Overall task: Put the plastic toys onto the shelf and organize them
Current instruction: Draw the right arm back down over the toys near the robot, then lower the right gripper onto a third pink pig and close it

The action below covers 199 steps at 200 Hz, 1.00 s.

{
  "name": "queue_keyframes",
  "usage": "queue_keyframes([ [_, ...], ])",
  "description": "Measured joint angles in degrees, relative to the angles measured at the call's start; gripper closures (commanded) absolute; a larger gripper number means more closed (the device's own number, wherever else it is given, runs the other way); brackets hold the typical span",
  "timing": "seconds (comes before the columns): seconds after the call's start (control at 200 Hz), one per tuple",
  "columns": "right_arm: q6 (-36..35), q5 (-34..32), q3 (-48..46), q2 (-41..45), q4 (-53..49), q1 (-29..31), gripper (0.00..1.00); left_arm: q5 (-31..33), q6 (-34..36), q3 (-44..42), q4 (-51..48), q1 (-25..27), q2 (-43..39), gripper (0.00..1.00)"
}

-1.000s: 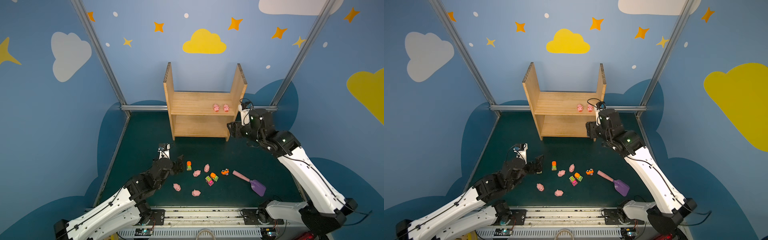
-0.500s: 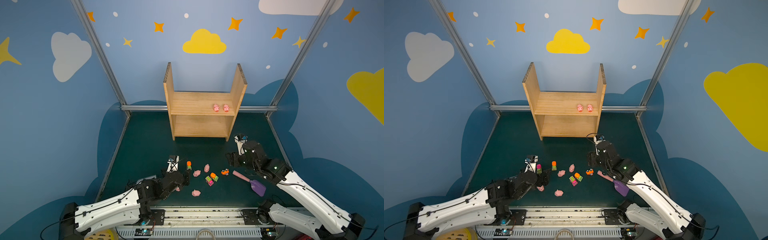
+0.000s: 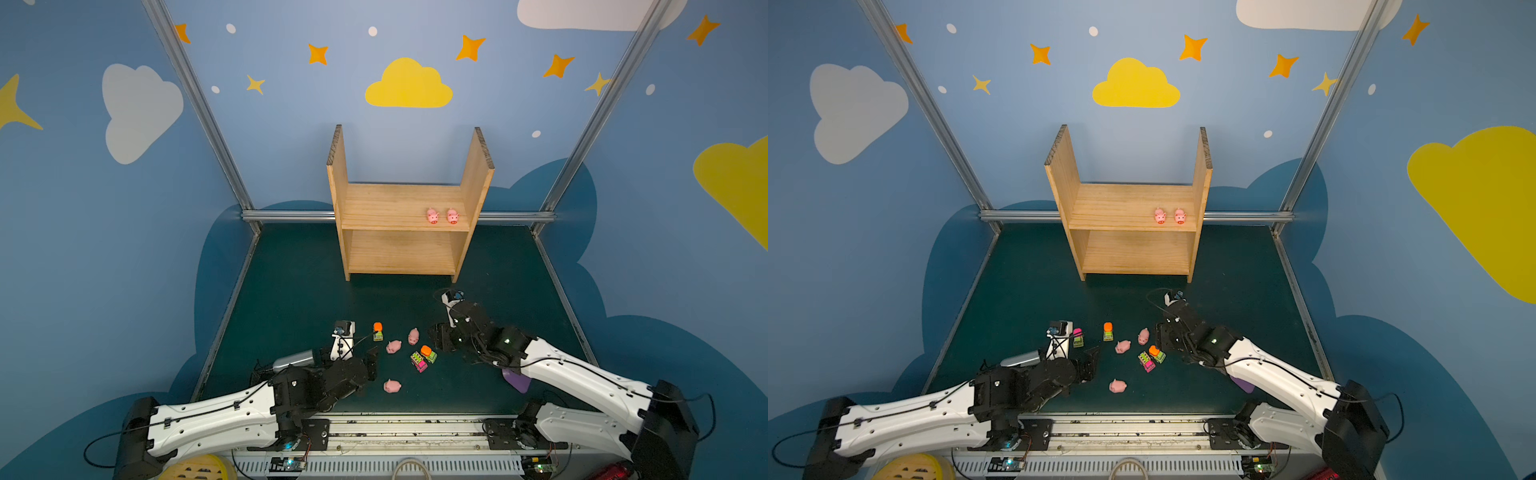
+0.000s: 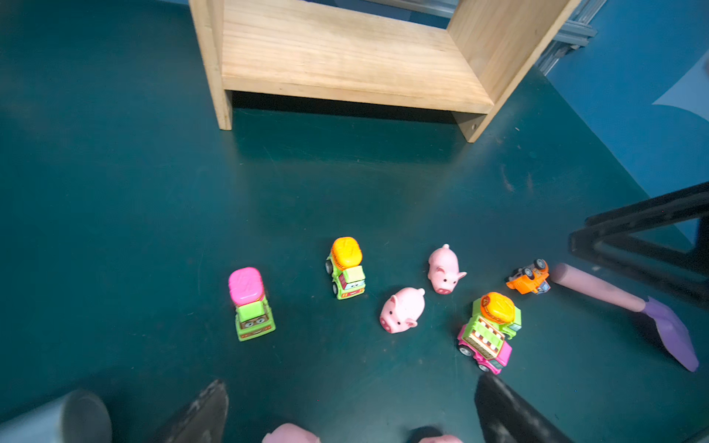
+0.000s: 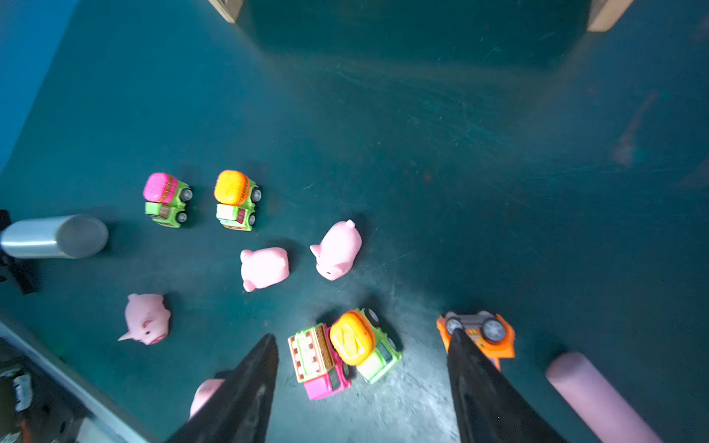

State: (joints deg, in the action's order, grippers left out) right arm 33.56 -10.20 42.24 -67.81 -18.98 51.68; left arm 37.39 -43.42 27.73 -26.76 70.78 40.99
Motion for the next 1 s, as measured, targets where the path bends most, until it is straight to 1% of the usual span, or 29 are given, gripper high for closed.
queue_keyframes([
  [0.165,1.4,-0.4,2.0,-6.8,2.7,1.6,0.36,1.2,-0.5,-1.7,-1.4,0.0,-3.2,0.0],
  [0.531,3.5,-0.3,8.2,-19.2,6.1,2.4,0.44,3.5,-0.6,-3.6,-3.7,0.0,-8.6,0.0],
  [0.996,7.6,-1.2,11.2,-27.4,5.8,4.8,0.47,5.3,-0.3,-4.8,-4.1,0.0,-11.1,0.0],
])
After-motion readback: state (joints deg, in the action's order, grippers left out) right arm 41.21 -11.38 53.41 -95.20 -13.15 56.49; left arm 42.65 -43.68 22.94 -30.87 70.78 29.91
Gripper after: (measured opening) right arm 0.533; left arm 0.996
